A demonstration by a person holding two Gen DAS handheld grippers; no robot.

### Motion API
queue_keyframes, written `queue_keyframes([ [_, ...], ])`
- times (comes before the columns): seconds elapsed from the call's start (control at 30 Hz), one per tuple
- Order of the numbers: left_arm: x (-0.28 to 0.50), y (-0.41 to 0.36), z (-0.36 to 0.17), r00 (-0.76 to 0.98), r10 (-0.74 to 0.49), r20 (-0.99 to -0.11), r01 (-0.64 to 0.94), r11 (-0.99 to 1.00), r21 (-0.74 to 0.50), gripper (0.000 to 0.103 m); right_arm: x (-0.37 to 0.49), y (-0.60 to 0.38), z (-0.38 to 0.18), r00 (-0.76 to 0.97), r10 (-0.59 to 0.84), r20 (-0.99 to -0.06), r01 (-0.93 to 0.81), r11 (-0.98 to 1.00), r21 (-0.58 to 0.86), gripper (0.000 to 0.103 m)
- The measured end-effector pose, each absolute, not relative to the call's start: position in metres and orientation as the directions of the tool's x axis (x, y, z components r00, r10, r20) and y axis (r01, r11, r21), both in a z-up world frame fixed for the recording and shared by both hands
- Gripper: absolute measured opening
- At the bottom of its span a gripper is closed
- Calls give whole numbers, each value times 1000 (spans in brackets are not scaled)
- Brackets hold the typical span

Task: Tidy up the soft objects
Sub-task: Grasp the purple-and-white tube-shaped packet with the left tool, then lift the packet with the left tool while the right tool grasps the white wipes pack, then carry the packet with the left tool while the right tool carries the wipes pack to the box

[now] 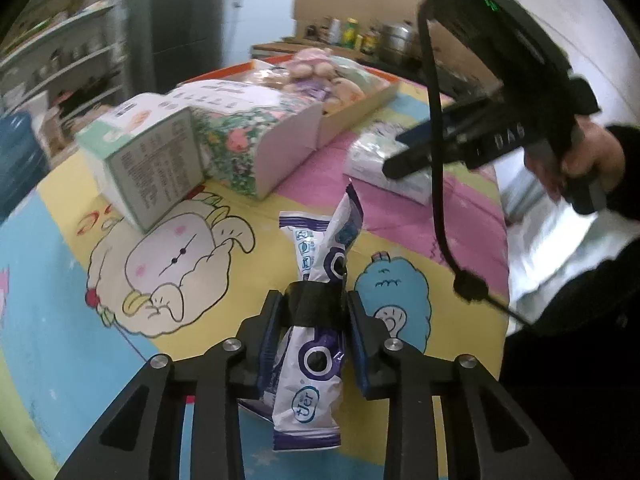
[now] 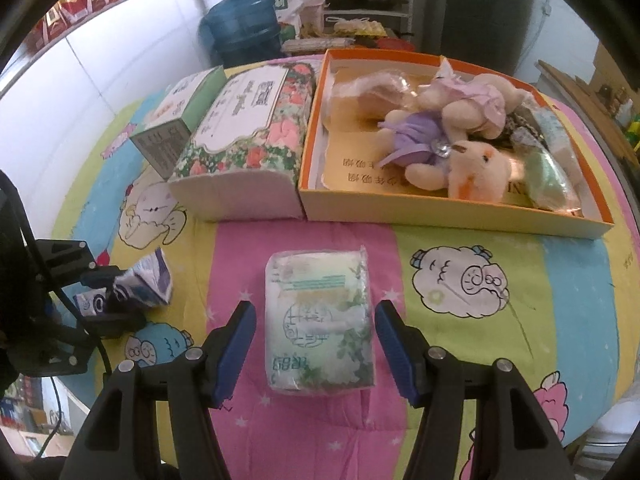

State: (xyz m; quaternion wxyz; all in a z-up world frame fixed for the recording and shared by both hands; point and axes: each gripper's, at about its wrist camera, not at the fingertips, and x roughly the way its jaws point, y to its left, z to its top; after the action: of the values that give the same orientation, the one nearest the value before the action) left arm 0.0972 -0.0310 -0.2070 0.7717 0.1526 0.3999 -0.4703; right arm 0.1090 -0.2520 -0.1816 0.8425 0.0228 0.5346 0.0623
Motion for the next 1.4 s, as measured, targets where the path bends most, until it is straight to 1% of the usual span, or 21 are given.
queue_keyframes([
  [0.07, 95, -28, -207, 257, -608, -751, 824, 544, -158, 30, 110, -251, -184, 415, 121, -902, -90, 992, 92, 62],
  [0.3, 88, -26, -196, 340, -590, -732, 751, 639, -165, 30, 110, -248, -193, 404, 101, -909, -107, 992, 62, 62],
  [0.33, 87, -26, -194, 355, -580, -733, 739, 655, -160, 30, 110, -247, -193, 404, 98, -909, -110, 992, 59, 60],
  [0.37, 87, -28, -192, 370, -570, -733, 727, 669, -153, 30, 110, -247, -194, 404, 98, -909, -114, 992, 56, 55],
  [0.4, 86, -29, -190, 380, -564, -733, 718, 679, -150, 30, 109, -246, -194, 405, 103, -909, -119, 991, 59, 52],
  [0.63, 84, -29, -172, 433, -551, -713, 657, 735, -168, 30, 103, -249, -189, 432, 108, -896, -104, 992, 69, 50],
  [0.87, 84, -34, -152, 468, -550, -691, 621, 762, -186, 30, 90, -266, -166, 490, 121, -863, -62, 993, 104, 50],
  [1.13, 84, -62, -122, 512, -550, -660, 595, 781, -189, 30, 77, -290, -129, 560, 125, -819, -12, 990, 143, 50],
  [1.27, 83, -83, -109, 533, -544, -648, 579, 793, -189, 30, 76, -301, -112, 591, 109, -800, 5, 990, 139, 50],
  [1.4, 87, -101, -99, 551, -515, -657, 548, 817, -181, 30, 80, -310, -100, 616, 85, -783, 25, 992, 127, 50],
])
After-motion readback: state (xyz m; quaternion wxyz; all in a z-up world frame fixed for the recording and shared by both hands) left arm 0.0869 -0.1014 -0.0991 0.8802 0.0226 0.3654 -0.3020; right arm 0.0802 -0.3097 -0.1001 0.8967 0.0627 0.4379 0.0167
